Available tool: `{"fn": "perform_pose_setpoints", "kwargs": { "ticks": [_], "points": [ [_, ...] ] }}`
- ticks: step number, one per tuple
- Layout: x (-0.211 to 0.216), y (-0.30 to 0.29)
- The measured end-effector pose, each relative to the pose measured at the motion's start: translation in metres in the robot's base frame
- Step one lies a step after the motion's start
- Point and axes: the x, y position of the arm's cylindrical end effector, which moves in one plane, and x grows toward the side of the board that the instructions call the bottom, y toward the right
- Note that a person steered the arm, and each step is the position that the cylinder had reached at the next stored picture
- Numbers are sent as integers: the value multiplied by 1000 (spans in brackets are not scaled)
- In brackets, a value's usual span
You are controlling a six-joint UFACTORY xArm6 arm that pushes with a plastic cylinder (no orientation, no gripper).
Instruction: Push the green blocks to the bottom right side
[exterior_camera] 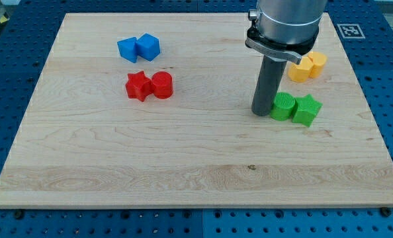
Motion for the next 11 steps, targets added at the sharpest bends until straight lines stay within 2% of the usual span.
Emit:
{"fn": "perform_pose_setpoints", "kwargs": {
  "ticks": [2, 3, 4, 5, 7, 9, 11],
  "points": [
    [-25, -11],
    [-41, 10],
    [-22, 29],
    [19, 42],
    [21, 42],
    [65, 42],
    [62, 45]
  ]
}}
